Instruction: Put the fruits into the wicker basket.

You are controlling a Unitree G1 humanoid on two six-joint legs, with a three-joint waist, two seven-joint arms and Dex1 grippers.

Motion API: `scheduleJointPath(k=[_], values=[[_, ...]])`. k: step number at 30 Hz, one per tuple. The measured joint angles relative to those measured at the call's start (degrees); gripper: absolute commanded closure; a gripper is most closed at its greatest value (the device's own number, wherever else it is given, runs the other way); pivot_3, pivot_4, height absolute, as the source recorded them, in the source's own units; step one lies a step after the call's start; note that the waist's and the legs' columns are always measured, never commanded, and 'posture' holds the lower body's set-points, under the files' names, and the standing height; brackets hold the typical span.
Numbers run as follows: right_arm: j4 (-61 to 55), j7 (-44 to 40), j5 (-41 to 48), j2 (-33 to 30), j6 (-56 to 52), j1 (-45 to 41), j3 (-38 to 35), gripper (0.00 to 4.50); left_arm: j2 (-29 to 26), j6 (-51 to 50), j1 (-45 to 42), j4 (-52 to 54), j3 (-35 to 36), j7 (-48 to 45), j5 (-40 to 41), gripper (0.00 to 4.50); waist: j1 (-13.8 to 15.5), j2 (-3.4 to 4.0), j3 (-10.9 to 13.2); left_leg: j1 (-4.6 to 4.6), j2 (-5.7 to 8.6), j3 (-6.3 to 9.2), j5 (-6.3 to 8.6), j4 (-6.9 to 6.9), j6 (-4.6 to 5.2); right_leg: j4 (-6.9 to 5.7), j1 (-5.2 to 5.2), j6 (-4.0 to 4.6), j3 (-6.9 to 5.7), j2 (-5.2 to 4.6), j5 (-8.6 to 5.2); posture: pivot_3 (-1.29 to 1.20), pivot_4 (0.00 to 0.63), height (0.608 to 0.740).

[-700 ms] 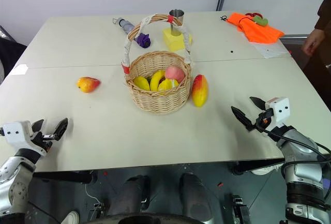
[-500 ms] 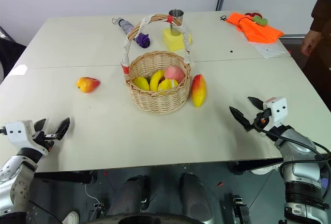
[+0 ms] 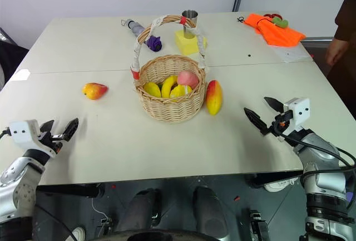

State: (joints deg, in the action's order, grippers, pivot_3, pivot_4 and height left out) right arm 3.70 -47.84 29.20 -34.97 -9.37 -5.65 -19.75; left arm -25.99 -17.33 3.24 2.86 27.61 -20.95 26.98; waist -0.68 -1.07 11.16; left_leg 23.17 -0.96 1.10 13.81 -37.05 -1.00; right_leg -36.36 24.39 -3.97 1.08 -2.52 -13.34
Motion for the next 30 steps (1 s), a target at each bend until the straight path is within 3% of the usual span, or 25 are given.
scheduleJointPath(k=[10,13,29,30], values=[[-19.5,-3.7,12.35,-7.32,-17.26,-1.36,0.8,0.05,-4.31,-8.89,-11.52,1.77,-3.3,2.77,-1.58,0.0,0.03,-0.03,-0.01,0.0,0.01,0.02,0.0,-0.02,0.0,-0.01,-0.01,-0.02,-0.01,0.01,0.0,0.0,0.15,0.74],[-25.96,-3.74,15.82,-8.74,-21.95,-5.15,3.45,0.05,-6.03,-13.19,-17.27,-0.22,-7.94,3.58,-4.06,0.0,-0.01,-0.03,-0.01,0.0,0.01,0.05,0.0,-0.02,0.0,-0.02,-0.01,-0.03,-0.02,0.05,0.01,0.0,0.15,0.74],[-39.17,0.54,20.73,-7.04,-27.96,-11.64,14.55,0.05,-7.41,-22.54,-34.06,-14.6,-16.87,4.18,-11.58,0.0,0.06,-0.08,0.0,0.09,0.05,0.09,0.0,-0.04,0.0,0.01,0.01,-0.27,-0.05,0.0,0.09,0.0,0.15,0.74],[-39.29,0.65,20.66,-7.03,-27.96,-11.64,14.77,0.01,-7.33,-22.55,-34.34,-15.28,-17.32,3.8,-11.71,0.25,0.06,-0.08,0.0,0.09,0.05,0.1,0.0,-0.04,0.0,0.01,0.01,-0.27,-0.05,0.0,0.09,0.0,0.15,0.74]])
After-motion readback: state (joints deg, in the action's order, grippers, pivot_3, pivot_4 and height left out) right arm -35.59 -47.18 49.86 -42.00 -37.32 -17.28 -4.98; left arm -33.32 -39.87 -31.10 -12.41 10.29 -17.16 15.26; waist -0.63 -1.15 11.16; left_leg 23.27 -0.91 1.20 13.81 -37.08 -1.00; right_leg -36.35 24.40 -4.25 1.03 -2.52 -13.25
